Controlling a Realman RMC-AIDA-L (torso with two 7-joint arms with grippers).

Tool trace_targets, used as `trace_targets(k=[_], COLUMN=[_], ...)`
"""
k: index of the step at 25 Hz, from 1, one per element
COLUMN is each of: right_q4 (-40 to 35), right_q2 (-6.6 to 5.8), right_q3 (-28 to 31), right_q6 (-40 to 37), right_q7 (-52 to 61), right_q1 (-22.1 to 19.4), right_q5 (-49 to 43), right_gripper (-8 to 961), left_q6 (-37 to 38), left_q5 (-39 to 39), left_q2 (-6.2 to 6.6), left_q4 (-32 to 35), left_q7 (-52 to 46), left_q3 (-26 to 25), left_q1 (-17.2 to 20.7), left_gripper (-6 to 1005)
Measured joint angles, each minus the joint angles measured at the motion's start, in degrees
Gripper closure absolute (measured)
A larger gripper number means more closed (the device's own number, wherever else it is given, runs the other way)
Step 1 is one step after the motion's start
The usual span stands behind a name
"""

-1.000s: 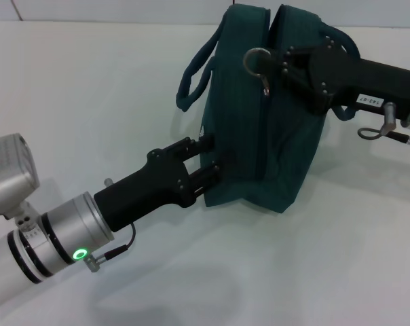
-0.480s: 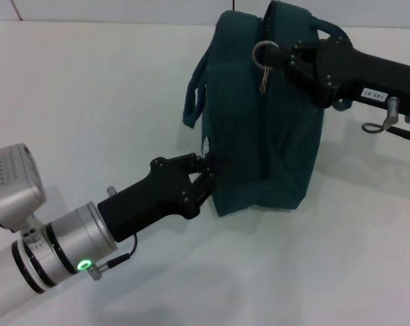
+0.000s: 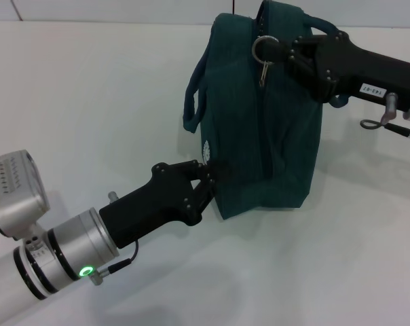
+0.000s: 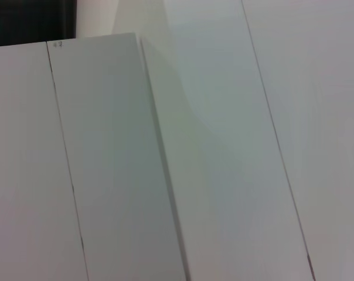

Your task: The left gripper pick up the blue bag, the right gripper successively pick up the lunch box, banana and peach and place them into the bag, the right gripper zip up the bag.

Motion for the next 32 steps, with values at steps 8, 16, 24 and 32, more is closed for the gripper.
trace_targets(k=[8,16,24,32], right_q4=[0.01,0.01,1.04,1.47], right_q2=[-0.18,0.16,0.31,0.4], right_q3=[0.54,-0.03,-0.86,-5.75], right_q6=[5.82,9.79,7.0,-0.64], right_q7=[-0.11,-1.82,-4.38,-6.69], right_q1=[0.01,0.36,-1.51,-7.25], right_q5=[4.28,4.78,5.27,9.52], right_gripper=[943,943,942,942], left_q6=[0.0,0.55,4.74,6.68], left_q5=[2.03,3.96,3.93,0.29], left_q2=[0.0,0.11,0.52,1.47], left_q4=[0.2,0.42,3.58,17.88], left_q7=[1.84,3.46,2.67,-6.23], left_q3=[0.39,0.43,0.39,0.0], left_q1=[0.61,0.88,2.42,10.3], left_gripper=[931,930,932,935])
